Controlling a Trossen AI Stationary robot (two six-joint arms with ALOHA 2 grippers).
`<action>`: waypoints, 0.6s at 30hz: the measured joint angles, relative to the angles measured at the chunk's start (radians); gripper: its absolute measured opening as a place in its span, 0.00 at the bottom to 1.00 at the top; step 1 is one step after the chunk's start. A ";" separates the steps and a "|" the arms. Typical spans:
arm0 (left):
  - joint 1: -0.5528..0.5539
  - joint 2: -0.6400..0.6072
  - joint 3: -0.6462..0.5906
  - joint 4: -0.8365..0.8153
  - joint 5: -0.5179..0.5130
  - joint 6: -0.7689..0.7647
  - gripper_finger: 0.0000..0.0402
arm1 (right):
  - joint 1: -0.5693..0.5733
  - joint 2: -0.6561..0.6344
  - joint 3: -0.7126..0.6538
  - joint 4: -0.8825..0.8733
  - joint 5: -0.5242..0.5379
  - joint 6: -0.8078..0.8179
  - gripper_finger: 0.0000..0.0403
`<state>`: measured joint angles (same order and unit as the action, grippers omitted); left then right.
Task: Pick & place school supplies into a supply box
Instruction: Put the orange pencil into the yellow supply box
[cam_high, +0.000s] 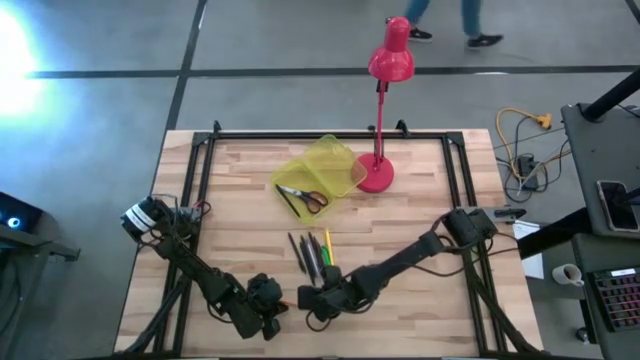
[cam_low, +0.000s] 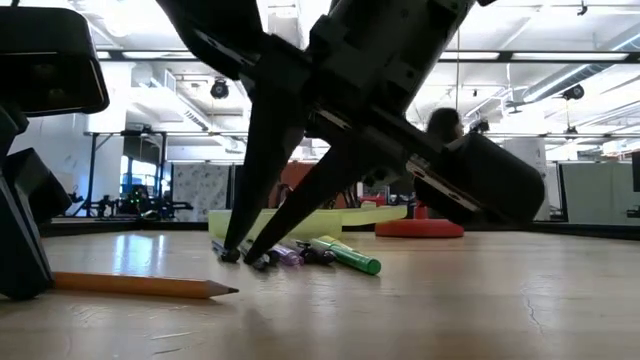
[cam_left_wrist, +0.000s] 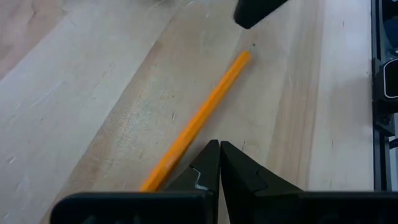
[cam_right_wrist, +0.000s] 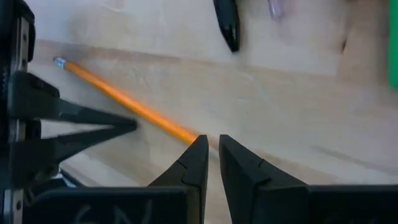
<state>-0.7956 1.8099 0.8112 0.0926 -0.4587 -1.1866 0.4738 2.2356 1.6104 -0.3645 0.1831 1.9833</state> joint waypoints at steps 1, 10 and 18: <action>0.000 0.000 0.000 -0.001 0.000 0.000 0.00 | 0.001 0.000 0.001 0.002 -0.001 0.003 0.08; 0.000 0.000 -0.006 0.005 0.006 0.000 0.00 | 0.001 0.000 0.026 0.009 -0.001 -0.012 0.08; 0.000 0.000 -0.008 0.008 0.014 0.000 0.00 | 0.018 0.040 0.041 0.081 -0.005 0.011 0.08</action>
<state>-0.7956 1.8095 0.8028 0.1005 -0.4443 -1.1870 0.4919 2.2752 1.6512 -0.2837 0.1786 1.9947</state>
